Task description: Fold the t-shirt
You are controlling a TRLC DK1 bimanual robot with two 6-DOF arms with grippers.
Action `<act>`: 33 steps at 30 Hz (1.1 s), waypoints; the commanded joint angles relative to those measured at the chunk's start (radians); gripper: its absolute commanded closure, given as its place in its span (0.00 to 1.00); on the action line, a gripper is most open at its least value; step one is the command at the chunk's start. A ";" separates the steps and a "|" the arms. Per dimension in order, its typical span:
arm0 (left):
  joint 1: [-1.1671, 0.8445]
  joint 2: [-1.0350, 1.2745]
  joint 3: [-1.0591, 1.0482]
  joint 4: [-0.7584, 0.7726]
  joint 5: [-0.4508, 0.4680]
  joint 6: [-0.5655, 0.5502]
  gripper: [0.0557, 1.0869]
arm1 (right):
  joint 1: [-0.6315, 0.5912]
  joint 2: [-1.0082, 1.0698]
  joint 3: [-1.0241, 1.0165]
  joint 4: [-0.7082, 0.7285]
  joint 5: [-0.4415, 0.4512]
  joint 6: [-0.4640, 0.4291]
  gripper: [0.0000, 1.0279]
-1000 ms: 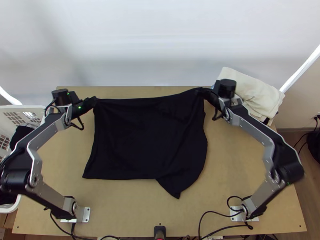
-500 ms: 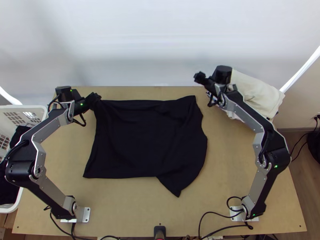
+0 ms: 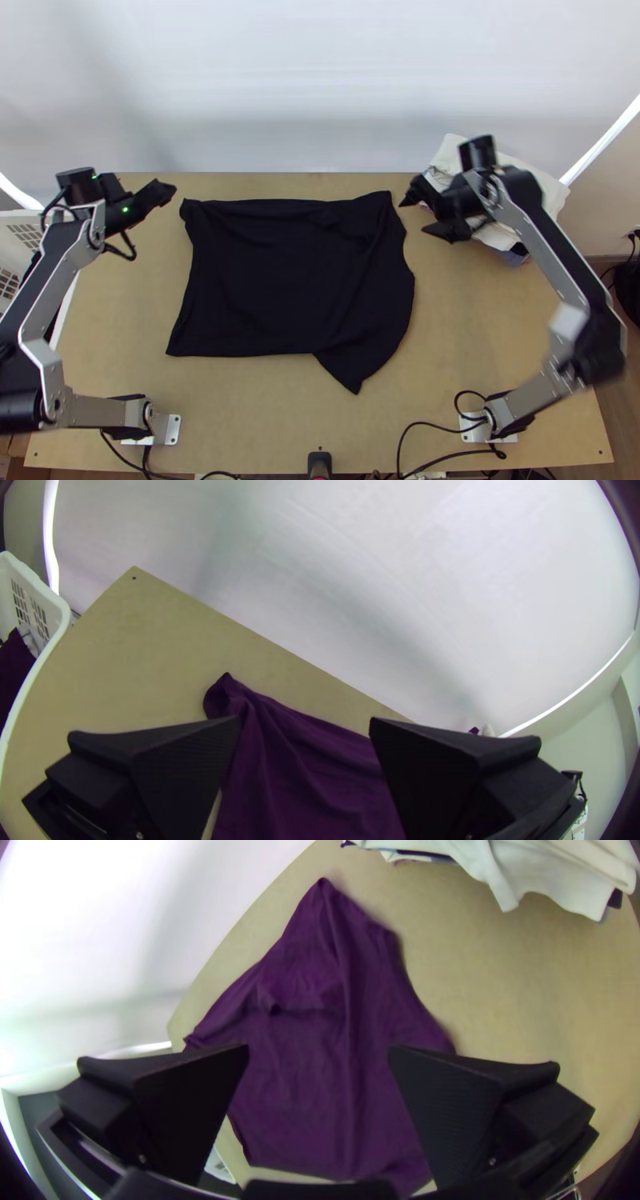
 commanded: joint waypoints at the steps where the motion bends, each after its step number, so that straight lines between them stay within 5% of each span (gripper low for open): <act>1: 0.022 -0.073 -0.051 -0.038 0.007 0.074 0.06 | -0.005 -0.134 -0.157 -0.026 -0.052 -0.030 0.04; 16: 0.065 -0.205 -0.090 -0.155 0.009 0.168 0.06 | 0.128 -0.410 -0.764 -0.155 -0.098 -0.214 0.19; 18: 0.064 -0.210 -0.091 -0.156 0.007 0.166 0.06 | 0.151 -0.410 -0.795 -0.138 -0.098 -0.215 0.21; 21: 0.058 -0.211 -0.093 -0.167 0.007 0.166 0.06 | 0.157 -0.407 -0.827 -0.062 -0.098 -0.215 0.40; 33: 0.053 -0.239 -0.106 -0.192 0.007 0.165 0.06 | 0.208 -0.295 -0.851 0.095 -0.098 -0.200 0.41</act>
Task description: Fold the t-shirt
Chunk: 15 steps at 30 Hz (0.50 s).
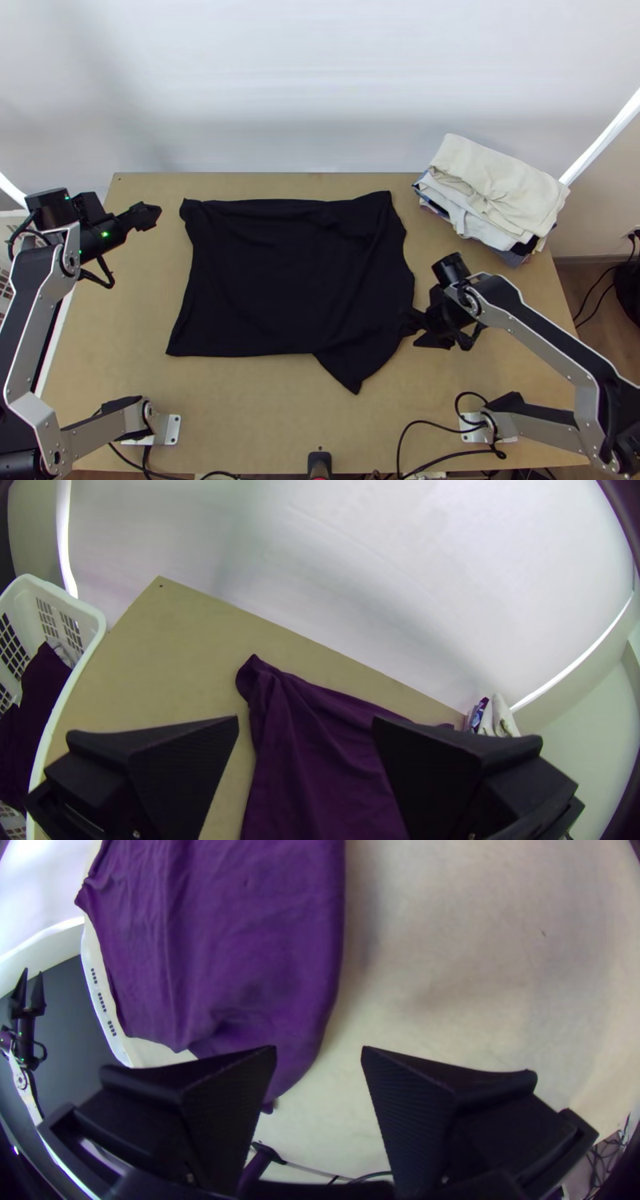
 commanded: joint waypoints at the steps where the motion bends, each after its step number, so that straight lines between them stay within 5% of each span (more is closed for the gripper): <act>1: -0.005 -0.023 -0.022 -0.012 0.007 0.012 0.06 | 0.033 0.034 -0.029 0.022 -0.003 0.002 0.41; 7: 0.000 -0.029 -0.024 -0.020 0.007 0.012 0.06 | 0.057 0.060 -0.043 0.078 -0.003 0.019 0.42; 10: 0.000 -0.028 -0.024 -0.024 0.006 0.012 0.06 | 0.065 0.063 -0.049 0.120 -0.001 0.022 0.60; 15: 0.000 -0.026 -0.021 -0.024 0.007 0.012 0.06 | 0.071 0.069 -0.062 0.163 0.005 0.022 0.60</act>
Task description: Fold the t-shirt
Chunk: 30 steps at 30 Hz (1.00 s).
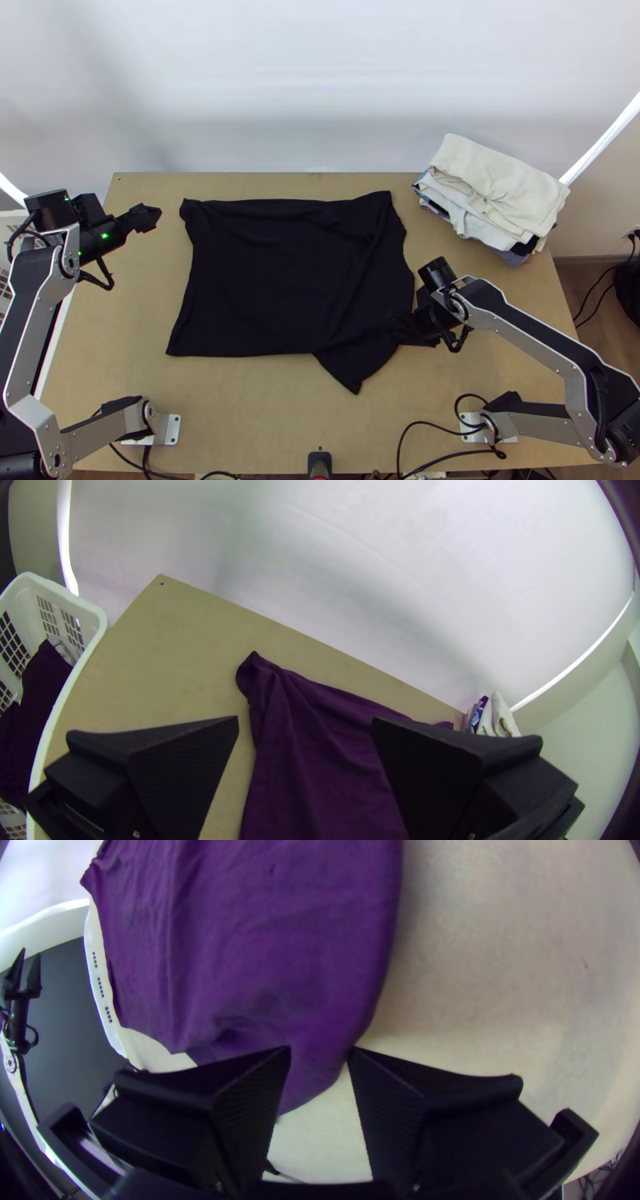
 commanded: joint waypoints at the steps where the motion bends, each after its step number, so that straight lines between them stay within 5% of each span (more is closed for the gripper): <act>1: 0.000 -0.018 -0.018 -0.010 0.007 0.012 0.06 | 0.007 0.030 -0.028 0.024 0.006 0.014 0.60; 5: 0.000 -0.015 -0.009 -0.015 0.006 0.014 0.06 | 0.013 0.039 -0.032 0.030 0.012 0.014 0.62; 12: -0.003 -0.007 0.000 -0.027 0.006 0.023 0.06 | 0.021 0.017 -0.057 0.086 0.087 0.000 0.97; 16: -0.003 0.007 -0.001 -0.047 0.006 0.043 0.06 | 0.031 -0.001 -0.066 0.088 0.091 -0.002 0.97; 30: -0.043 0.031 -0.074 -0.676 -0.034 0.664 0.06 | 0.031 -0.029 -0.077 0.120 0.100 0.011 0.97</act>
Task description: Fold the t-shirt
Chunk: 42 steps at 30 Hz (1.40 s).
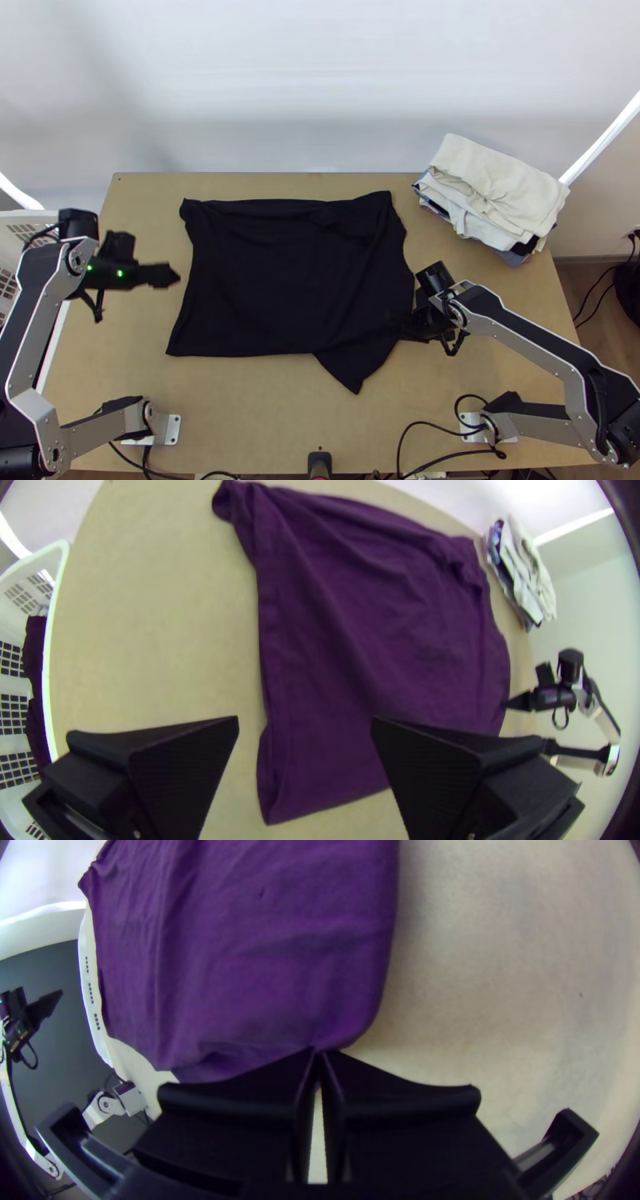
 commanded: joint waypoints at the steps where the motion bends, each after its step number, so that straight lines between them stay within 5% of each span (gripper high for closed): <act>1: -0.019 -0.003 -0.068 -0.088 -0.038 0.153 0.06 | 0.013 -0.019 -0.031 0.020 0.009 0.013 0.97; 10: -0.059 -0.030 -0.242 -0.108 -0.176 0.266 0.07 | 0.021 -0.018 -0.016 0.023 0.009 0.014 0.97; 22: -0.100 -0.027 -0.371 -0.031 -0.262 0.292 0.25 | 0.021 -0.021 -0.014 0.023 0.014 0.016 0.97; 28: -0.099 -0.021 -0.378 0.014 -0.261 0.292 0.36 | 0.021 -0.021 -0.014 0.026 0.014 0.020 0.97; 42: -0.090 0.063 -0.239 0.032 -0.167 0.208 0.36 | 0.029 -0.016 -0.014 0.043 0.024 0.029 0.97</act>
